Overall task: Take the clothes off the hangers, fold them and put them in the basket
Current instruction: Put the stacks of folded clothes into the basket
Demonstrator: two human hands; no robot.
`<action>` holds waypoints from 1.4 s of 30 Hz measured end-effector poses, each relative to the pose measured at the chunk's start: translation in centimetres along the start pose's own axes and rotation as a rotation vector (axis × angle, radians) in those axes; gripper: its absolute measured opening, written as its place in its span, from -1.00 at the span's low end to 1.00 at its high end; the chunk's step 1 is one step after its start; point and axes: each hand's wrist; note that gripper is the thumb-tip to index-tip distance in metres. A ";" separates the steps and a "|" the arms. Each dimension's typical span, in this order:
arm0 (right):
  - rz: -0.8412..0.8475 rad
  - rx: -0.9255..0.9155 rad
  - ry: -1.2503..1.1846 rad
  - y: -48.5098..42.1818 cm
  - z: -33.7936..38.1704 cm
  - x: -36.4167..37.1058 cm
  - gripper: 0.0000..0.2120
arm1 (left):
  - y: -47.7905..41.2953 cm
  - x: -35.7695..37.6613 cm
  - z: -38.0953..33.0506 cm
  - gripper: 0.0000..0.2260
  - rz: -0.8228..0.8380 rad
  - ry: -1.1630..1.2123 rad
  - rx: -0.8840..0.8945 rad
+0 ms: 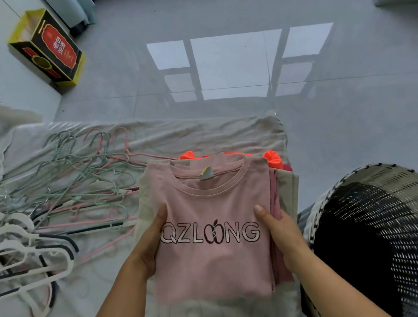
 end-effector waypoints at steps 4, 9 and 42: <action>0.016 -0.060 -0.052 1.0 -0.1 -0.3 -0.80 | 0.6 0.5 -0.4 -0.39 -0.021 -0.010 0.129; 0.016 -0.162 -0.158 2.6 1.1 -2.7 -0.47 | 2.8 4.0 -0.6 -0.19 -0.089 -0.146 0.438; -0.496 0.227 0.074 -3.4 -20.3 -38.7 -0.68 | -19.3 30.4 25.8 -0.44 0.065 -0.443 -0.108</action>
Point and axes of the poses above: each hand's wrist, its own y-axis away from the middle knuckle, its own x-axis out of the palm, z = x × y, and after that the axes turned 7 degrees about z, right-handed
